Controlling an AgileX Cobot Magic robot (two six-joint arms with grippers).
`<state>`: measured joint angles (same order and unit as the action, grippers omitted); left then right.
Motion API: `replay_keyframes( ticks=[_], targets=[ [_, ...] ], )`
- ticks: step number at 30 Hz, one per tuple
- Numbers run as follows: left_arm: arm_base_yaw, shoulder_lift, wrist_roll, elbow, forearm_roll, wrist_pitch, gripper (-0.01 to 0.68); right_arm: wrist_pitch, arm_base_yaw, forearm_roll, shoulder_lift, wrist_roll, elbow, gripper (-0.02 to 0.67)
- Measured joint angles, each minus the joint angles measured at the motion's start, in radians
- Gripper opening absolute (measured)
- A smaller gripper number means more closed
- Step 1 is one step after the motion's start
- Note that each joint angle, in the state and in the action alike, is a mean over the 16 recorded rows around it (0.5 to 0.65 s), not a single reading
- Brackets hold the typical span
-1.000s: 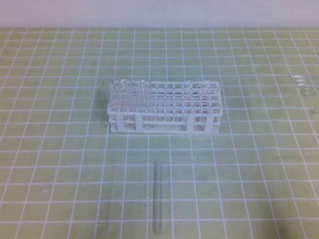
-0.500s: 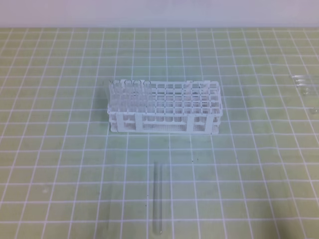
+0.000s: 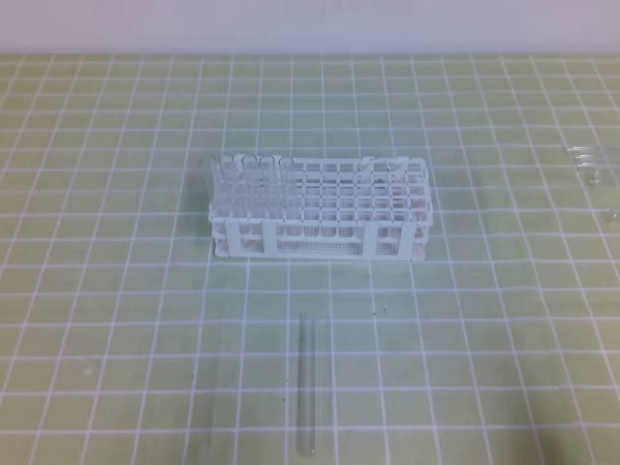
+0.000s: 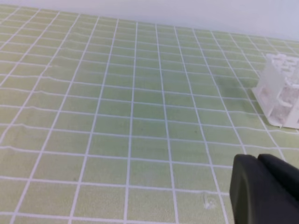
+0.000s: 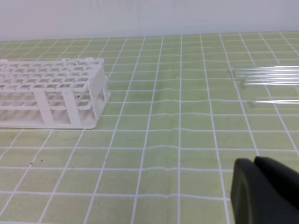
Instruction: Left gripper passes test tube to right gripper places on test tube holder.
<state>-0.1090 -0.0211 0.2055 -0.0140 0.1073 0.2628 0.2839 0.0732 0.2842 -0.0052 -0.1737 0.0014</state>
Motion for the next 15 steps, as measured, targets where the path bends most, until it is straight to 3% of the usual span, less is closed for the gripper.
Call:
replay_keyframes(
  ticks=[15],
  targets=[
    [0.000,0.000,0.083,0.000,-0.121,-0.108,-0.002,-0.095,0.000,0.069,0.000,0.000,0.000,-0.015]
  ],
)
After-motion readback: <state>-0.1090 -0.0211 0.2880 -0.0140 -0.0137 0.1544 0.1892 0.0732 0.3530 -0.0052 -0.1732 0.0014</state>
